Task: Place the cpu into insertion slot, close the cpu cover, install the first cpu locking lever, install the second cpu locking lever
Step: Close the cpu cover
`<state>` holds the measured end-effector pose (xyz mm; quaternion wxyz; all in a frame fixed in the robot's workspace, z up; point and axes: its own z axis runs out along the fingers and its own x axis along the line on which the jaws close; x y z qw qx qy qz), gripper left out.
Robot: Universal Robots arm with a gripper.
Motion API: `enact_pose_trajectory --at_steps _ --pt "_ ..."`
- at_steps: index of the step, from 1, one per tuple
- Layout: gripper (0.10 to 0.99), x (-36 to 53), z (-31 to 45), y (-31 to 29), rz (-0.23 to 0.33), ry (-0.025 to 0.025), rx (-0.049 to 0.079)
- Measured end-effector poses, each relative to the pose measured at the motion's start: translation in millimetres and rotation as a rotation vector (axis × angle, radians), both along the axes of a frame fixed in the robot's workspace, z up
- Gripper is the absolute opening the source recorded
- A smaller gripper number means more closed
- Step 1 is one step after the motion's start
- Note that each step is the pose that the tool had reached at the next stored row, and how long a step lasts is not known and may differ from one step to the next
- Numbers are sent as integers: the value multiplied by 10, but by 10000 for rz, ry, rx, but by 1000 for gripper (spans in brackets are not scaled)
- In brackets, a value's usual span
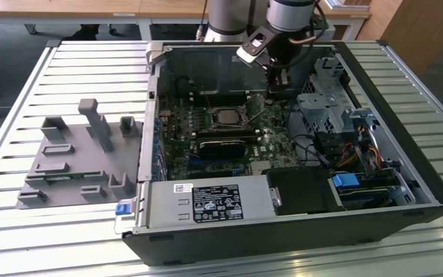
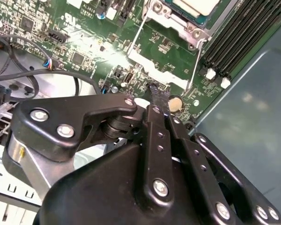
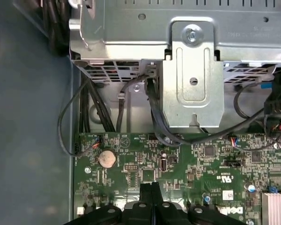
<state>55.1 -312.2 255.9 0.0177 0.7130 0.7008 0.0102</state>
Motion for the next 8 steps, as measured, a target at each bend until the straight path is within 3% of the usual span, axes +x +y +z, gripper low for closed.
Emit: enact_pose_trajectory --at_steps 8 --pt "122 20 -107 1 8 13 -1"
